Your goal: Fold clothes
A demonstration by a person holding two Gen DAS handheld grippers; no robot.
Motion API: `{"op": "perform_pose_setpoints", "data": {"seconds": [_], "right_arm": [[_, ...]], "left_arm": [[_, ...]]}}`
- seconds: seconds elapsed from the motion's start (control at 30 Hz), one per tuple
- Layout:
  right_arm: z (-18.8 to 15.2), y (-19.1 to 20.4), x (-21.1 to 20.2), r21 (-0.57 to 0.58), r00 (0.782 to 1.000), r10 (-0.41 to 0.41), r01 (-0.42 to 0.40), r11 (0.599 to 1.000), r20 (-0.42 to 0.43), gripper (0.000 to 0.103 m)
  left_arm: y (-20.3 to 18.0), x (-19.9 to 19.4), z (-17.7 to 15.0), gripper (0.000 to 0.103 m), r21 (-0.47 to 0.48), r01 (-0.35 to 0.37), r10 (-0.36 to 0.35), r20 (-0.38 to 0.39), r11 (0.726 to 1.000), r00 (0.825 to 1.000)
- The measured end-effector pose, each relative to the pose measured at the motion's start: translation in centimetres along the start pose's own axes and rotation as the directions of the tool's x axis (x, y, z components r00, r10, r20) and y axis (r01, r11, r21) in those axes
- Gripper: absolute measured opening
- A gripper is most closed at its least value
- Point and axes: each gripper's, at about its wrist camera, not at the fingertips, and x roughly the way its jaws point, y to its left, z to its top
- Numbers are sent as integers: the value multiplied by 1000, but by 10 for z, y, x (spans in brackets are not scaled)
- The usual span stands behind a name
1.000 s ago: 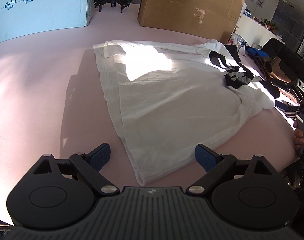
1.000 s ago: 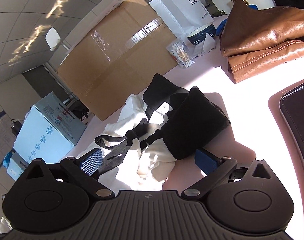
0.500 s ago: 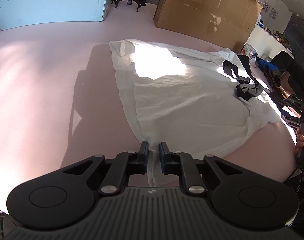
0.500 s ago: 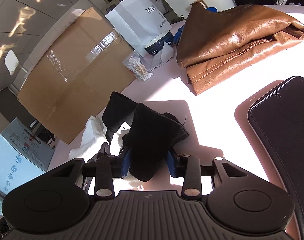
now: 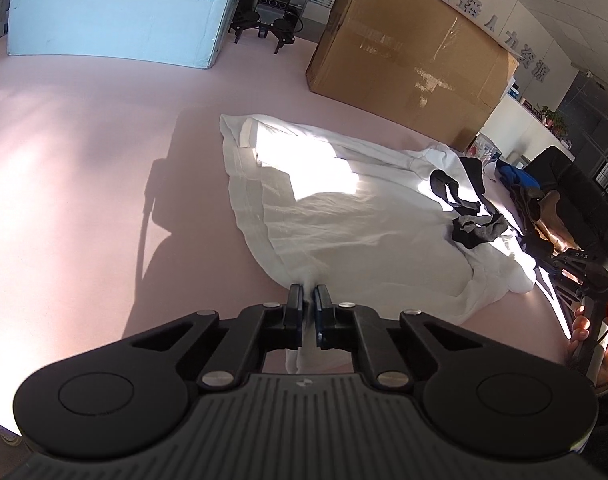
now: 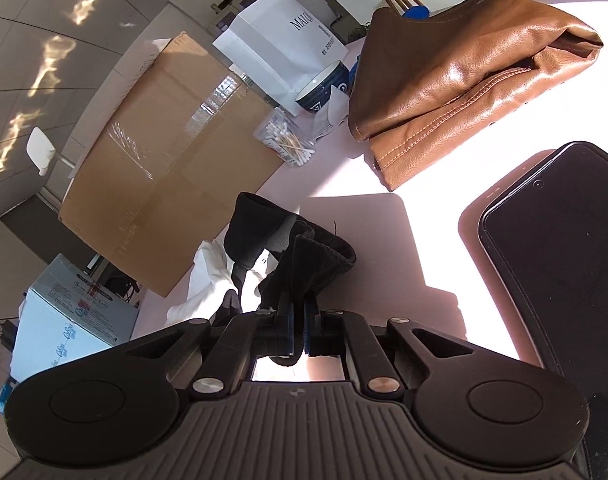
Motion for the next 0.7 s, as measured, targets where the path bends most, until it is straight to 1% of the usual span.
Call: {"op": "perform_pose_setpoints", "data": {"seconds": [0.13, 0.23, 0.33, 0.5, 0.6, 0.63, 0.67, 0.7], "right_arm": [[2, -4, -14, 46, 998, 53, -52, 998, -24, 4], [3, 2, -25, 31, 996, 80, -79, 996, -36, 4], [3, 9, -34, 13, 994, 94, -93, 996, -61, 4], [1, 9, -48, 17, 991, 96, -95, 995, -91, 4], [-3, 2, -45, 12, 991, 61, -60, 998, -118, 4], [-4, 0, -43, 13, 991, 47, -46, 999, -129, 8], [-6, -3, -41, 19, 989, 39, -37, 999, -142, 9], [-6, -7, -38, 41, 986, 45, -39, 998, -159, 14]], "left_arm": [[9, -3, 5, 5, -30, 2, -2, 17, 1000, 1000], [14, -9, 9, 5, -38, 12, -11, 34, 999, 999], [12, -11, 11, 5, -20, 7, -6, 46, 1000, 999], [16, -10, 13, 5, -26, 15, -15, 18, 1000, 1000], [17, 3, 8, 5, -13, -31, 31, -24, 999, 999], [17, 7, 6, 5, -12, -31, 30, -39, 999, 999], [17, 11, 5, 5, -13, -28, 27, -53, 1000, 998], [16, 14, 4, 5, -7, -21, 21, -65, 1000, 998]]}}
